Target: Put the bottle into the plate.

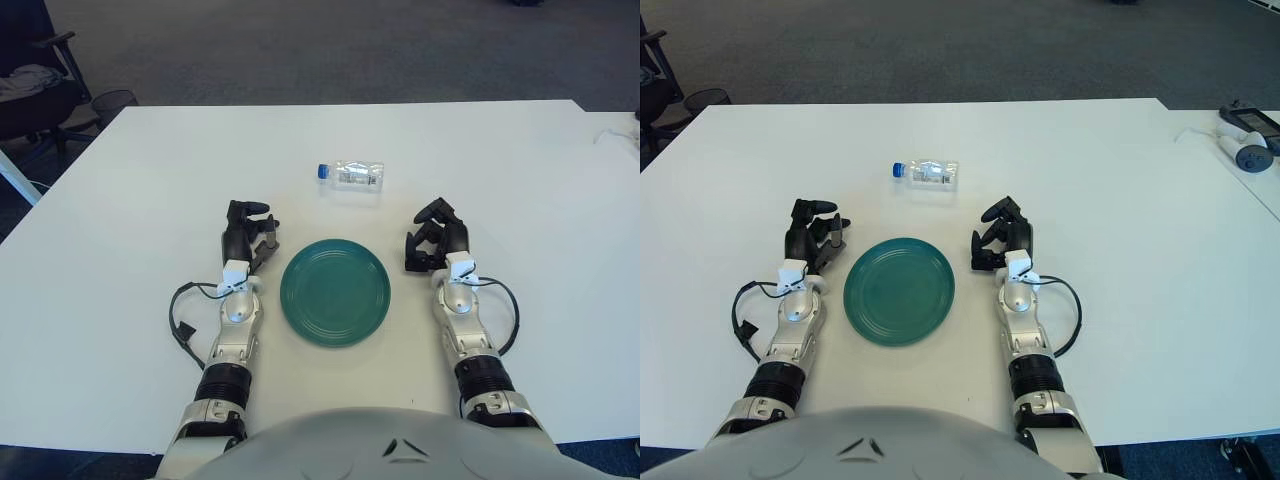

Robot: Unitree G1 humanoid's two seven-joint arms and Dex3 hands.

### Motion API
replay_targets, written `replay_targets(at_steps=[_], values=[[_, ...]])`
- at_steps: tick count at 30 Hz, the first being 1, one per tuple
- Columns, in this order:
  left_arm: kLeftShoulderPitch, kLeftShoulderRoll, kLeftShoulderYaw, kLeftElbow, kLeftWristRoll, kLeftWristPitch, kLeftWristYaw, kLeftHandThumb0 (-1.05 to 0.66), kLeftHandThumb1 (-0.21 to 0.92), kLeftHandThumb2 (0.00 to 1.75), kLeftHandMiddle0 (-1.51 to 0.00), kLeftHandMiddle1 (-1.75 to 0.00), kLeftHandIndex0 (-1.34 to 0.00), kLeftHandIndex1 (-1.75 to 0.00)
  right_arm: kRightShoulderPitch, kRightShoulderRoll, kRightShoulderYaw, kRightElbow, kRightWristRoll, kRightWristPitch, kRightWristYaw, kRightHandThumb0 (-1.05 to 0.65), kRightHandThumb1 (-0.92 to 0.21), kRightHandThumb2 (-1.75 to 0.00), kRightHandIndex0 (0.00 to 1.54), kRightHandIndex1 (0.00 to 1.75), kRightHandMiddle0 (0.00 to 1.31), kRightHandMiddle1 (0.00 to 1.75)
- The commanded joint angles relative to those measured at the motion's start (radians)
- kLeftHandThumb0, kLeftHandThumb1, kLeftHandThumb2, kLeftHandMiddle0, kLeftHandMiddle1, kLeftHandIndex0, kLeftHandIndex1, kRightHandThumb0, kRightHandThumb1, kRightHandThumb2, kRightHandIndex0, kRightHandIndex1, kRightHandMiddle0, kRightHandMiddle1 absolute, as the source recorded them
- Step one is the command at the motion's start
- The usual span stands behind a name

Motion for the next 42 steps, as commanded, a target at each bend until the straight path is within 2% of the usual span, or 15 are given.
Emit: replay_targets(at_steps=[1,5,10,20,24,28,32,37,42], values=[[0.033,-0.008,0.0,0.069,-0.003,0.026,-0.002,-0.36,0.79,0.71,-0.62,-1.19,-0.27,-1.75,-0.048,-0.079,-0.031,0.005,-0.02,-0.01,0.001,0.0,0.03,-1.69,0.89,1.69,0.64,1.75],[0.025,-0.01,0.0,0.079,-0.002,0.024,0.001,-0.36,0.79,0.71,-0.62,-1.19,-0.27,-1.75,-0.091,-0.107,-0.021,-0.052,-0.041,-0.012,0.009,0.0,0.02,-1.68,0.9,1.66,0.63,1.75],[0.018,-0.011,0.002,0.087,0.001,0.022,0.008,-0.36,0.79,0.71,-0.63,-1.18,-0.27,-1.75,-0.127,-0.118,-0.006,-0.103,-0.066,-0.002,0.001,0.0,-0.04,-1.61,0.87,1.64,0.59,1.75],[0.019,-0.012,0.003,0.081,0.011,0.024,0.023,-0.36,0.78,0.71,-0.62,-1.17,-0.27,-1.75,-0.263,-0.147,0.008,-0.054,-0.096,0.017,0.002,-0.01,-0.11,-1.52,0.81,1.64,0.53,1.75],[0.022,-0.012,0.001,0.075,0.02,0.029,0.036,-0.37,0.78,0.72,-0.61,-1.17,-0.28,-1.75,-0.313,-0.15,0.028,-0.022,-0.121,-0.002,-0.003,-0.01,-0.12,-1.51,0.8,1.64,0.52,1.75],[0.019,-0.011,-0.002,0.075,0.025,0.036,0.04,-0.37,0.78,0.72,-0.61,-1.17,-0.28,-1.75,-0.375,-0.14,0.063,0.027,-0.165,-0.009,-0.028,-0.01,-0.14,-1.5,0.78,1.65,0.51,1.75],[0.016,-0.01,-0.005,0.071,0.025,0.049,0.033,-0.37,0.78,0.72,-0.61,-1.17,-0.27,-1.75,-0.474,-0.147,0.102,0.145,-0.202,-0.029,-0.034,-0.01,-0.15,-1.49,0.77,1.67,0.5,1.75],[0.017,-0.011,-0.009,0.066,0.029,0.056,0.035,-0.36,0.81,0.67,-0.61,-1.17,-0.26,-1.75,-0.6,-0.149,0.144,0.314,-0.203,-0.081,0.015,-0.01,-0.15,-1.49,0.77,1.67,0.5,1.75],[0.014,-0.016,-0.011,0.067,0.029,0.056,0.034,-0.36,0.83,0.65,-0.61,-1.18,-0.25,-1.75,-0.695,-0.134,0.168,0.448,-0.181,-0.133,0.082,-0.01,-0.16,-1.48,0.77,1.65,0.5,1.75]])
